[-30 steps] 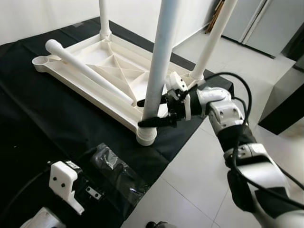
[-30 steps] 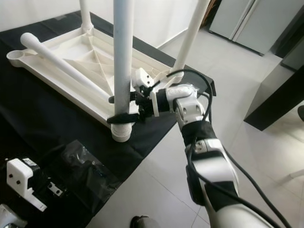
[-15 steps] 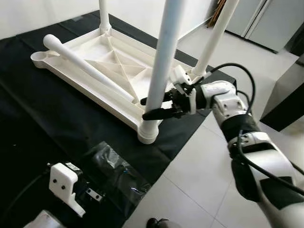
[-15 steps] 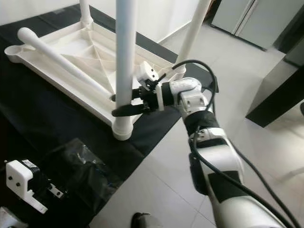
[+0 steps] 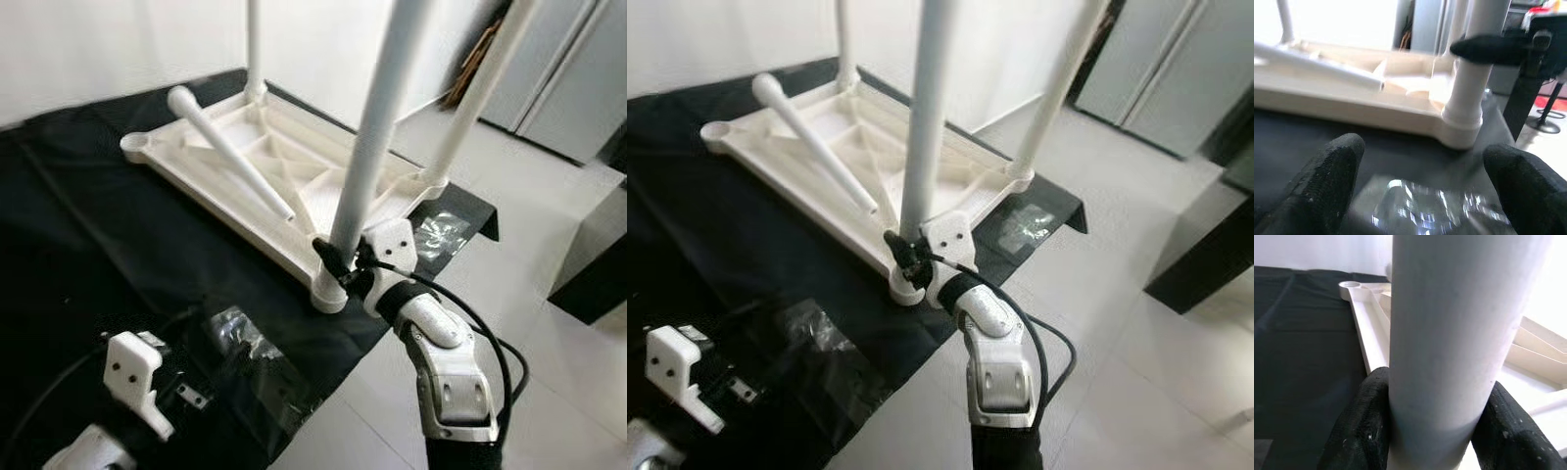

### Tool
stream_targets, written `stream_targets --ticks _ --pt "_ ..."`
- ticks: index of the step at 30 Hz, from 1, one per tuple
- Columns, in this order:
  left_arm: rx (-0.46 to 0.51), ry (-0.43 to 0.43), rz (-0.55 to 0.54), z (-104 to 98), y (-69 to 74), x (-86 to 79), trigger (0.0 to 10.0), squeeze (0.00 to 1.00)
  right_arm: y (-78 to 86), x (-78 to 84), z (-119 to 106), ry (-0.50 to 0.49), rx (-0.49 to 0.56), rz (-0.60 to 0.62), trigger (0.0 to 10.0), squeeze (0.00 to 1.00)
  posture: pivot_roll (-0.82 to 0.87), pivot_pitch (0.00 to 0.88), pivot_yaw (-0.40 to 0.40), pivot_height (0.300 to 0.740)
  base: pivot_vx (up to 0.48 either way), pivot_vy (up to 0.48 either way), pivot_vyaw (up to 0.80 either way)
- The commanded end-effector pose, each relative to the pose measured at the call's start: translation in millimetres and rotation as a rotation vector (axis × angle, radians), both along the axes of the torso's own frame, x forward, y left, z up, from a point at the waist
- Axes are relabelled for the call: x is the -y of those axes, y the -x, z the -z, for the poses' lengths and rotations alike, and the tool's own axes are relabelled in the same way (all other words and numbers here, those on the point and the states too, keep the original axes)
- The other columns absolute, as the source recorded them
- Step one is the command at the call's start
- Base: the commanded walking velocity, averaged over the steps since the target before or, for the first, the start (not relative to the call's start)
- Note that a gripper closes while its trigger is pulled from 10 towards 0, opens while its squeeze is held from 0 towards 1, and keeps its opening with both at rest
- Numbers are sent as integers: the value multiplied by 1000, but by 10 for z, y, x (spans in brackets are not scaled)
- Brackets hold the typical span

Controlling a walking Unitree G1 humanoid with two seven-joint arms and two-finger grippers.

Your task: Building children table

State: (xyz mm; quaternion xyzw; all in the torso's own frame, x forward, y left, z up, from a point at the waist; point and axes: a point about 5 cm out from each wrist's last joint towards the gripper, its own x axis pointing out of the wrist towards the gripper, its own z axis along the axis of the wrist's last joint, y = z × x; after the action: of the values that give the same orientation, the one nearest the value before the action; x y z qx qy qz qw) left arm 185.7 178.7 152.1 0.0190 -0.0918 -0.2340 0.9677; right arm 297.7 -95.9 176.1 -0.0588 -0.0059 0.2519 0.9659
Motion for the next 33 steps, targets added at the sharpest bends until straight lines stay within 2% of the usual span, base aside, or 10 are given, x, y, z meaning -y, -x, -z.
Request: stream_targets --ticks 1,2,3,10,11,17,18,20,21,33 --pt "-21 -5 -1 52 15 -11 10000 0 -3 121 306 102 -142 97 0 0 -45 109 -154 740 0 0 0" --pt "-19 -3 -8 52 12 -16 10000 0 -2 121 298 97 -145 111 0 0 -45 109 -154 740 0 0 0" --pt "-19 -2 -11 52 10 -19 10000 0 16 109 280 94 -159 137 10000 0 -43 114 -155 740 0 0 0" --pt "-17 -4 -9 58 7 -24 10000 0 70 79 249 115 -179 137 10000 0 -42 114 -155 740 0 0 0" --pt "-17 -4 -4 54 11 -15 10000 0 -26 -17 108 61 -139 -20 10000 1000 -43 129 -156 740 0 0 0" --pt "-14 2 4 40 27 13 10000 0 -212 -136 -338 4 -38 -546 10000 1000 -37 145 -160 740 0 0 0" --pt "-13 4 3 31 38 24 10000 0 -287 -40 -440 112 -8 -715 10000 267 -26 156 -165 740 0 0 0" --pt "-12 4 2 27 43 30 10000 0 -324 8 -469 167 1 -753 10000 267 -26 156 -165 740 0 0 0" --pt "-12 6 1 19 56 38 10000 0 -378 57 -500 212 0 -802 10000 0 -17 168 -170 740 0 0 0" --pt "-29 3 -2 -14 198 76 10000 0 -631 76 -817 248 -30 -1098 10000 0 27 216 -167 740 0 0 0"
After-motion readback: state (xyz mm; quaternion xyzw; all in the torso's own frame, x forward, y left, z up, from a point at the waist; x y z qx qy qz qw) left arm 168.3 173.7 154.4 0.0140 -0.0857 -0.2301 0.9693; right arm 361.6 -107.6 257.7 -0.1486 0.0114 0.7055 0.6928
